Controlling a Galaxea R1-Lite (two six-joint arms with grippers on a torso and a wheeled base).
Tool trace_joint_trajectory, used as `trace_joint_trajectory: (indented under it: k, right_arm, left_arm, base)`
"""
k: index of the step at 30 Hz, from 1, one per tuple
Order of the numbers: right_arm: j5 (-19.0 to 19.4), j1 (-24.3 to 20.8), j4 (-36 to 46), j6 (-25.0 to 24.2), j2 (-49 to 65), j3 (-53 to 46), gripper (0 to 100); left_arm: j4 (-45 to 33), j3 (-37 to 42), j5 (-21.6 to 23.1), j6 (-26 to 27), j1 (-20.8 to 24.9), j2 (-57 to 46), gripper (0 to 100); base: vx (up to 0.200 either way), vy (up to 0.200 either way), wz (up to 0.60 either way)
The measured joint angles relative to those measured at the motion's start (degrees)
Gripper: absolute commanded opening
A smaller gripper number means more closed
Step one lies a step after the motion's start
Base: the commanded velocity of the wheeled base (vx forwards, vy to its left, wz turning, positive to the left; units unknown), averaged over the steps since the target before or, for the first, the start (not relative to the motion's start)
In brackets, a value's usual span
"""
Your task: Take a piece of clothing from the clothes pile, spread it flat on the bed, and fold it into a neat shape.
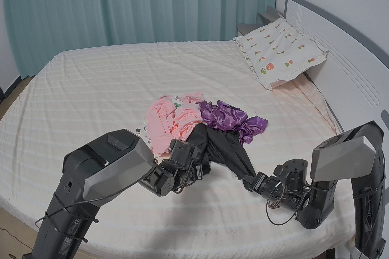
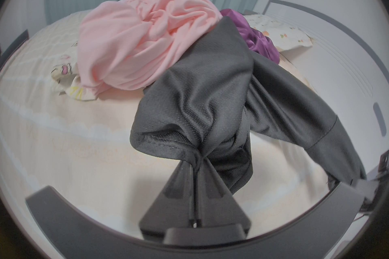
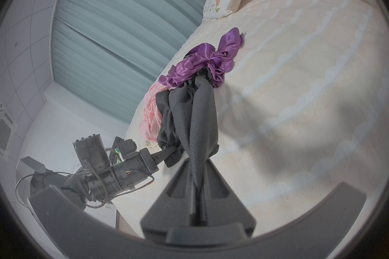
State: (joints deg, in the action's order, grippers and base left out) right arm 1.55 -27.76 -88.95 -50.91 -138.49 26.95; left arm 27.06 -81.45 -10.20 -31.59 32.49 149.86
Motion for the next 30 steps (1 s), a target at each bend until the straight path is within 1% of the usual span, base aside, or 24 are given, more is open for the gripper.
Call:
trace_joint_trajectory:
  k: [4, 8, 16, 18, 23, 26, 30]
  right_arm:
    - [-0.1, 0.0, 0.0, 0.0, 0.8, 0.1, 0]
    - [-0.5, 0.0, 0.0, 0.3, 2.9, 0.2, 0]
    - [0.6, 1.9, 0.4, 2.3, 15.4, 2.0, 0]
    - [1.2, 2.6, 1.8, 3.1, 18.7, 3.3, 0]
    - [3.7, 3.9, 10.2, 5.0, 29.0, 8.9, 0]
    - [4.8, 4.2, 13.9, 5.6, 33.5, 12.2, 0]
    - [5.8, 4.3, 15.8, 5.9, 38.3, 15.2, 0]
  left_arm:
    - [0.1, 2.8, 0.0, -3.0, -0.3, -3.8, 0]
    - [0.7, 6.9, -0.1, -4.5, -0.4, -9.7, 0]
    - [3.8, 16.5, -0.2, -7.6, -1.0, -26.8, 0]
    - [4.2, 17.9, -0.2, -7.9, -1.2, -30.9, 0]
    - [4.8, 20.4, -0.3, -8.5, -2.0, -42.6, 0]
    - [5.0, 21.4, -0.3, -8.7, -2.2, -47.9, 0]
    - [5.1, 24.0, -0.8, -8.7, -2.5, -54.1, 0]
  base:
    - [0.0, 0.0, 0.0]
    - [0.0, 0.0, 0.0]
    - [0.0, 0.0, 0.0]
    - [0.0, 0.0, 0.0]
    - [0.0, 0.0, 0.0]
    - [0.0, 0.0, 0.0]
    - [0.0, 0.0, 0.0]
